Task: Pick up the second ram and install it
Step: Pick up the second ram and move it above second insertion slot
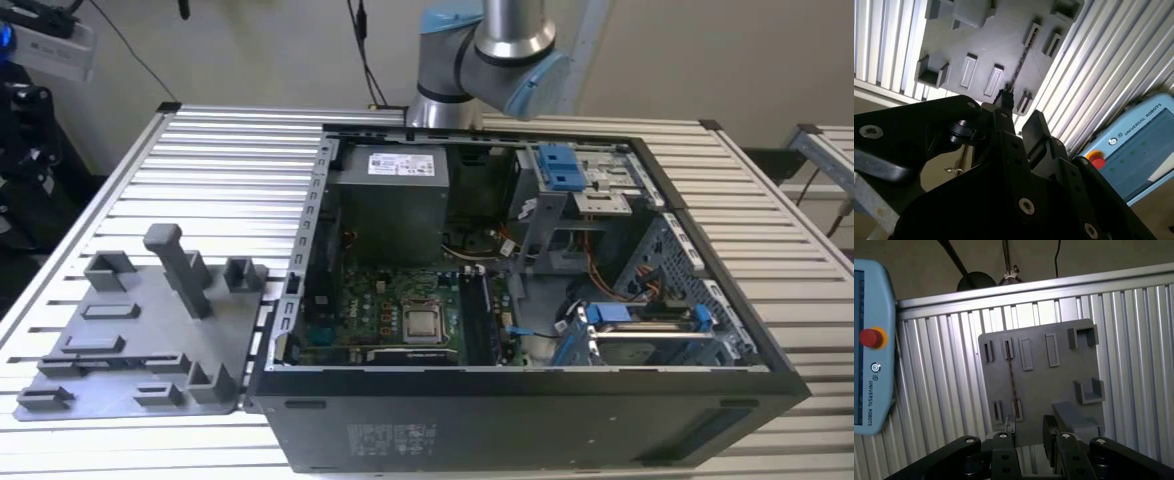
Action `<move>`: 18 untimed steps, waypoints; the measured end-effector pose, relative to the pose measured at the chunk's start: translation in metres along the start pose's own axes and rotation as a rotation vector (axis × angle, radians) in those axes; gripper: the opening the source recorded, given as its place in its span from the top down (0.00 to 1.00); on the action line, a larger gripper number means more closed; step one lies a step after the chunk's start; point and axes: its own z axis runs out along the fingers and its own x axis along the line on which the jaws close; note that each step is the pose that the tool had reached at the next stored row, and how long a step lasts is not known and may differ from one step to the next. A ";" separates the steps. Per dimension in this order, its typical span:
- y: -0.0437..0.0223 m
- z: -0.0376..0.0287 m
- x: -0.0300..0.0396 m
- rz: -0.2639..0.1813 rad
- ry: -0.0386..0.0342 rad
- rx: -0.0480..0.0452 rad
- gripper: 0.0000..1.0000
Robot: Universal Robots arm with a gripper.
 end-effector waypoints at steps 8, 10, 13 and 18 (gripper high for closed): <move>0.0003 0.0077 -0.0001 0.000 0.0012 -0.0060 0.64; 0.0006 0.0091 0.0000 -0.001 0.0018 -0.0107 0.64; 0.0013 0.0107 0.0001 -0.002 0.0035 -0.0208 0.64; 0.0034 0.0146 0.0004 0.000 0.0036 -0.0220 0.64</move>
